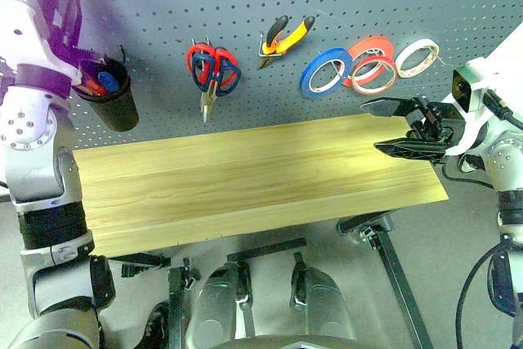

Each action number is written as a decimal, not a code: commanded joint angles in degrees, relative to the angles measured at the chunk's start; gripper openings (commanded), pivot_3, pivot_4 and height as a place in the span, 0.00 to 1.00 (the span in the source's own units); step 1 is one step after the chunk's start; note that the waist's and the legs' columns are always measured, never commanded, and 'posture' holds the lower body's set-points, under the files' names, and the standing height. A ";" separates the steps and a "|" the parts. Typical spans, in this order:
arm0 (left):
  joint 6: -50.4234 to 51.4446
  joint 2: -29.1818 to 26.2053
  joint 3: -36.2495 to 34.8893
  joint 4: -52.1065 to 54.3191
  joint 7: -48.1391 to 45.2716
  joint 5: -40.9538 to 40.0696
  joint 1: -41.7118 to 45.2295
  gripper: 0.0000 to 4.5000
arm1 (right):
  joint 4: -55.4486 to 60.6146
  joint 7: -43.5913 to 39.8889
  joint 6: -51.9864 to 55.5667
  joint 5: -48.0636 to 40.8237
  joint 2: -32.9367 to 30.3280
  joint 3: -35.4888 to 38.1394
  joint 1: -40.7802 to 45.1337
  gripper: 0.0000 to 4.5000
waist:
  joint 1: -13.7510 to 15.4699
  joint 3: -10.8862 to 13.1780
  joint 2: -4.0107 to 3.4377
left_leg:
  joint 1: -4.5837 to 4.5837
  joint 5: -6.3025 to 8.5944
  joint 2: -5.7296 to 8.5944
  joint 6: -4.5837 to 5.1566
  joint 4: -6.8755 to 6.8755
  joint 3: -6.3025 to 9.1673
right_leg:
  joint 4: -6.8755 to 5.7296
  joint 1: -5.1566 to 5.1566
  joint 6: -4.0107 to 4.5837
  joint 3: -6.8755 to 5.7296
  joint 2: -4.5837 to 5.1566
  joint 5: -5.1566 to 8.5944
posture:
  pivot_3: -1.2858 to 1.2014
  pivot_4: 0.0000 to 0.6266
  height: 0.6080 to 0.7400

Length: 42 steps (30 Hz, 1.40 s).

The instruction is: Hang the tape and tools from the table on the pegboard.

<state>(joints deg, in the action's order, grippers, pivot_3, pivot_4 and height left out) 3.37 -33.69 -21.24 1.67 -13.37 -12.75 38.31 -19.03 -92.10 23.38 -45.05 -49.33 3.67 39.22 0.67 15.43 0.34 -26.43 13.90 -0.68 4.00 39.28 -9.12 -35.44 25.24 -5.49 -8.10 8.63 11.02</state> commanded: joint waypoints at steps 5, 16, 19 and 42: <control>-2.95 -0.48 0.11 -2.10 -0.17 0.66 2.22 0.15 | 2.05 -0.40 0.20 0.07 -0.35 1.62 0.06 1.00 | -0.10 0.00 0.00 | 0.00 -0.06 -0.02 0.10 0.00 0.00 | -0.01 0.01 0.00 0.00 -0.02 0.00 | 0.52 0.33 0.87; -4.46 -0.66 -1.02 -5.13 -0.26 0.29 1.44 0.15 | 2.71 -0.40 0.92 0.67 -0.26 2.60 -0.44 1.00 | -0.06 0.00 0.00 | -0.01 0.00 -0.01 -0.01 0.00 0.01 | 0.00 0.02 0.00 0.00 0.01 0.00 | 0.51 0.33 0.87; -4.27 -0.12 -1.01 -5.72 0.07 0.44 0.18 0.15 | 2.94 -0.40 1.02 0.87 -0.01 2.75 -0.44 1.00 | -0.09 0.00 0.00 | 0.00 0.01 -0.01 -0.01 0.00 0.01 | 0.00 0.02 0.00 0.00 0.01 0.00 | 0.51 0.33 0.87; -4.69 2.76 -1.13 -3.06 1.22 -0.11 -8.53 0.15 | 3.85 -0.39 2.10 1.81 0.38 3.74 -0.35 1.00 | -0.43 0.00 0.00 | 0.01 0.03 -0.02 -0.02 -0.01 0.00 | 0.01 0.04 0.01 0.02 0.12 0.00 | 0.51 0.33 0.87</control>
<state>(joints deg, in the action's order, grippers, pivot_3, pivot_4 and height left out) -1.03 -31.35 -21.67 -2.35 -11.72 -12.08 31.28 -17.34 -92.10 25.51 -42.93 -48.53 5.07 38.59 0.24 15.43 0.34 -26.43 13.94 -0.70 3.98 39.27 -9.12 -35.42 25.29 -5.49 -8.07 8.76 11.02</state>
